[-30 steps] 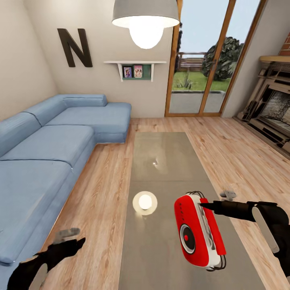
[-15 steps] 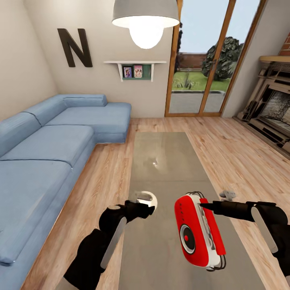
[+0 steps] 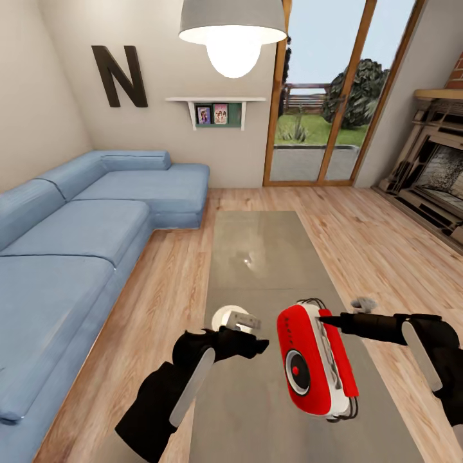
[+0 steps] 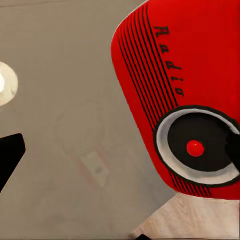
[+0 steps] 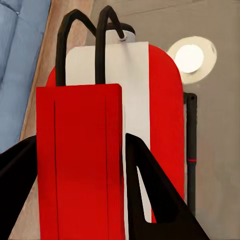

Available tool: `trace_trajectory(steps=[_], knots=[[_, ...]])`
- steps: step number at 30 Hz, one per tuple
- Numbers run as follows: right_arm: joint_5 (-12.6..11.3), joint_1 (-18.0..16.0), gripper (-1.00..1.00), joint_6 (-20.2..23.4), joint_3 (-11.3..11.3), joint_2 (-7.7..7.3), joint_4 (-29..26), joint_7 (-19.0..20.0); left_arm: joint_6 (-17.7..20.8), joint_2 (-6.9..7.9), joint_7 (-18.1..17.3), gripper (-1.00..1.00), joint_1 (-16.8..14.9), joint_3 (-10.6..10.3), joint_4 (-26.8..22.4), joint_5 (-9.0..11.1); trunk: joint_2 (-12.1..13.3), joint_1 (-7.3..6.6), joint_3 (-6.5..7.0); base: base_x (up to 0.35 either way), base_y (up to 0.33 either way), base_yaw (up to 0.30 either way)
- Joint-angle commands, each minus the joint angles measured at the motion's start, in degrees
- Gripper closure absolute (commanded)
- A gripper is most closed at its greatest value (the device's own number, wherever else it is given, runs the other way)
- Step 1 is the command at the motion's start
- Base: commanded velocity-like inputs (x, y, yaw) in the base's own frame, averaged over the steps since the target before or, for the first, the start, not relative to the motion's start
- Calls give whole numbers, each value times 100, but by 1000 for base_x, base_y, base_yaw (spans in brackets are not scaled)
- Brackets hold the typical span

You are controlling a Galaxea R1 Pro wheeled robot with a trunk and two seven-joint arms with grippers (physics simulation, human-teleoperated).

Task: Turn on the radio receiver that's on the table in the living room.

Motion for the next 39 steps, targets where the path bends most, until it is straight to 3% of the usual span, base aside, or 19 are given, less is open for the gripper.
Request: trace_trajectory(steps=[1,5,8,9,10,12,20,23,27,34,39], knots=[[-59,-70,100,29,1,-9,87,51,1,0,-8,-100,0,-18,1,0,0,0,0,0,0,0],[-17,-588,100,-12,-14,-189,911,771,2,0,-132,-100,-1,-73,4,19,0,0,0,0,0,0],[19,-788,100,-218,-11,-313,1266,1335,5,0,-486,-100,-1,-83,-1,17,0,0,0,0,0,0],[30,-828,100,-331,-10,-384,1334,1556,7,0,-683,-100,-1,-85,-5,14,0,0,0,0,0,0],[35,-876,100,-554,-12,-619,1419,1991,32,0,-1130,-100,-1,-90,-12,4,0,0,0,0,0,0],[34,-890,100,-637,-16,-759,1453,2151,96,0,-1333,-100,-1,-92,-19,-1,0,0,0,0,0,0],[49,-922,100,-840,-15,-862,1631,2259,215,0,-1854,-100,2,-93,-27,-12,0,0,0,0,0,0],[56,-919,100,-852,-11,-864,1638,2250,257,0,-1892,-100,1,-93,-35,-36,0,0,0,0,0,0],[89,-920,100,-854,-9,-858,1639,2225,255,0,-1827,-100,0,-93,-33,-63,0,0,0,0,0,0],[338,-924,100,-850,-5,-812,1641,2213,251,0,-1334,-100,1,-85,-30,-54,0,0,0,0,0,0],[372,-923,100,-849,-1,-803,1638,2201,246,0,-1308,-100,2,-81,-30,9,0,0,0,0,0,0]])
